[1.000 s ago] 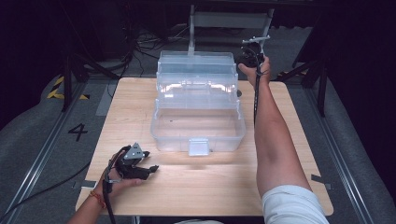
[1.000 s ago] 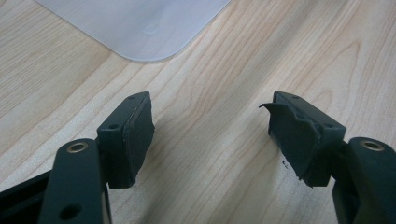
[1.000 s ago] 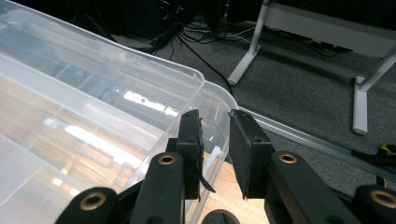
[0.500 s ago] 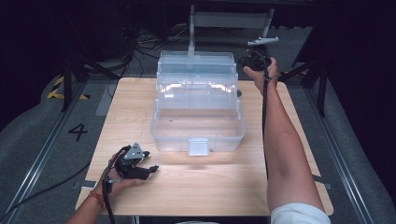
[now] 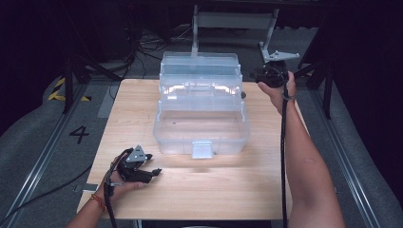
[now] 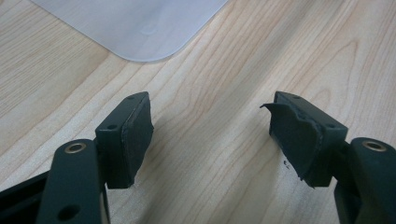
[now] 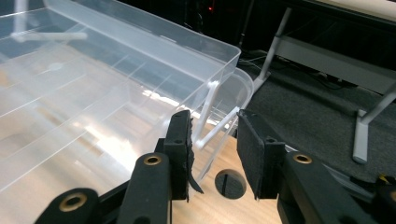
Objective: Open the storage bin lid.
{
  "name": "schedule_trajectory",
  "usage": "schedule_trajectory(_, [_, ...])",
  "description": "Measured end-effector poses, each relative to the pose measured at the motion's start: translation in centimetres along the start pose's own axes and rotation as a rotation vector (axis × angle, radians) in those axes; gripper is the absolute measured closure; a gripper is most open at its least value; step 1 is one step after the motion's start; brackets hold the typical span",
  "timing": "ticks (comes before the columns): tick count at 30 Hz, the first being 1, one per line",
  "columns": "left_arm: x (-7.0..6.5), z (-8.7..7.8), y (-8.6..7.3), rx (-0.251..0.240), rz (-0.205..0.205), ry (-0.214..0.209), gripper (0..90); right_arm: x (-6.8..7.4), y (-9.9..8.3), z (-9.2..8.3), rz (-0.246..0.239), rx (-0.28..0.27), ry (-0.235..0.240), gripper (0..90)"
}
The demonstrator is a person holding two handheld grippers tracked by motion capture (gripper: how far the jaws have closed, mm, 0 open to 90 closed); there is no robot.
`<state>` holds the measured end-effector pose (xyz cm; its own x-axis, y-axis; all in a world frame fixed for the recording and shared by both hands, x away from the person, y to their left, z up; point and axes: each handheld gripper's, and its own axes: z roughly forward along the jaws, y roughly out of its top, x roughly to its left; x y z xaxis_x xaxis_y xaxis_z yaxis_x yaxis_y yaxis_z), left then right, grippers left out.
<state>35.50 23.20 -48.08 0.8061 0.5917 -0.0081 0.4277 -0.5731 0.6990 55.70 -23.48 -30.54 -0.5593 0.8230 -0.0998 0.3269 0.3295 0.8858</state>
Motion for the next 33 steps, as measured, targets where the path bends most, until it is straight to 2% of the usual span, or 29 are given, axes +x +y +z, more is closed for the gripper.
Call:
schedule_trajectory(9, [-0.1, 0.1, 0.0, -0.001, -0.009, 0.006, 29.4, 1.1, -2.6, -2.4, -0.022, -0.02, 0.038, 62.3])
schedule_trajectory(14, [-0.1, 0.0, 0.1, 0.004, -0.008, 0.007, 29.2, 1.6, -3.8, -3.8, -0.055, -0.028, 0.03, 59.9])
schedule_trajectory(19, [-0.1, 0.0, 0.1, 0.004, -0.008, 0.007, 29.2, 2.0, -4.8, -5.0, -0.057, -0.035, 0.047, 56.3])
schedule_trajectory(26, [-0.1, 0.0, 0.1, 0.004, -0.009, 0.007, 29.2, 3.1, -6.7, -6.7, -0.105, -0.011, 0.078, 52.4])
schedule_trajectory(33, [-0.1, 0.1, 0.1, 0.001, -0.009, 0.008, 29.2, 3.8, -8.4, -7.5, -0.12, 0.013, 0.079, 47.4])
